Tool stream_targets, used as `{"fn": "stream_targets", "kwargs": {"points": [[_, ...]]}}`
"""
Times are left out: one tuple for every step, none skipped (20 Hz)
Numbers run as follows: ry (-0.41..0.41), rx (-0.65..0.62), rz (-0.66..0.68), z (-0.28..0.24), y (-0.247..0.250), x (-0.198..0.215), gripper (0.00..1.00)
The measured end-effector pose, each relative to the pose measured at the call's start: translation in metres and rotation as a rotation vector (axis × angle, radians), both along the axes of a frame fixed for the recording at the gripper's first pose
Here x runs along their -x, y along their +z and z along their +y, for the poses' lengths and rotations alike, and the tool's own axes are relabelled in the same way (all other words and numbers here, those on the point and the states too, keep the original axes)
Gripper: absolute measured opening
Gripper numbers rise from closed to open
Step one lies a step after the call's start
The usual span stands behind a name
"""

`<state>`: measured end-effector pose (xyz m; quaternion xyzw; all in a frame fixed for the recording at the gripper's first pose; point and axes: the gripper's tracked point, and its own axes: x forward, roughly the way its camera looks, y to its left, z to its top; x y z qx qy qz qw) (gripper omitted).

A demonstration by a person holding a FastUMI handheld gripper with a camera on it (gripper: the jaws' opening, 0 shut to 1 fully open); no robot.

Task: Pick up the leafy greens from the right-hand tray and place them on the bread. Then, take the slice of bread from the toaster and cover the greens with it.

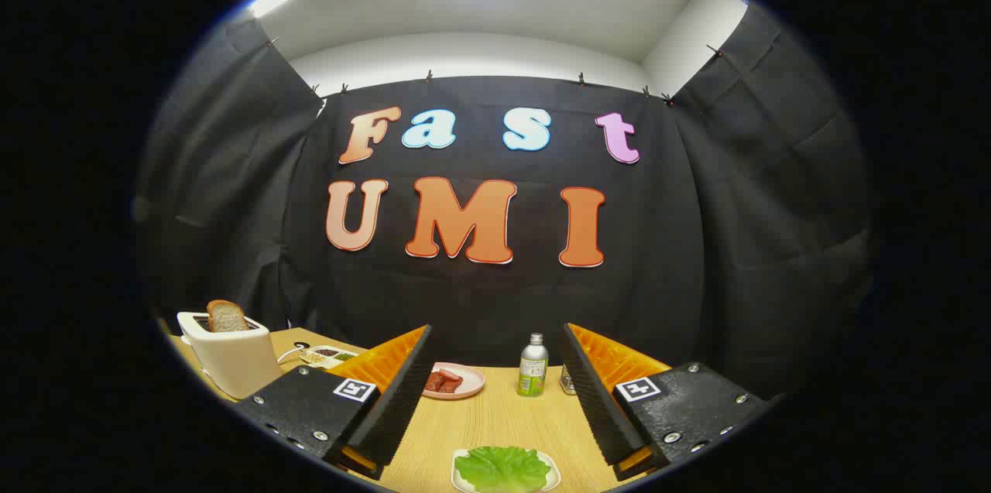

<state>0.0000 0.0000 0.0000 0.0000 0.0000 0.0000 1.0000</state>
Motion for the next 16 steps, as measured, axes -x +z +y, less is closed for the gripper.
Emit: {"fn": "stream_targets", "kwargs": {"points": [[0.003,0.002,-0.005,0.000,0.003,0.001,0.97],[0.004,0.005,-0.010,-0.001,0.007,0.002,0.97],[0.008,0.009,-0.013,-0.001,0.009,0.003,0.96],[0.021,0.012,-0.014,0.001,0.011,0.004,0.96],[0.032,0.009,-0.012,0.002,0.013,0.004,0.97],[0.044,0.005,-0.011,0.001,0.015,0.005,0.96],[0.053,0.001,-0.011,0.001,0.019,0.005,0.97],[0.060,0.002,-0.010,-0.001,0.021,0.007,0.97],[0.060,0.005,-0.009,-0.004,0.024,0.006,0.96],[0.059,0.011,-0.001,-0.009,0.025,0.006,0.96],[0.055,0.017,0.007,-0.013,0.026,0.007,0.96],[0.047,0.019,0.011,-0.017,0.029,0.009,0.97],[0.047,0.017,0.011,-0.019,0.032,0.010,0.97],[0.052,0.012,0.010,-0.017,0.035,0.012,0.97],[0.062,0.007,0.012,-0.015,0.036,0.014,0.96],[0.072,0.003,0.014,-0.014,0.036,0.017,0.96]]}}
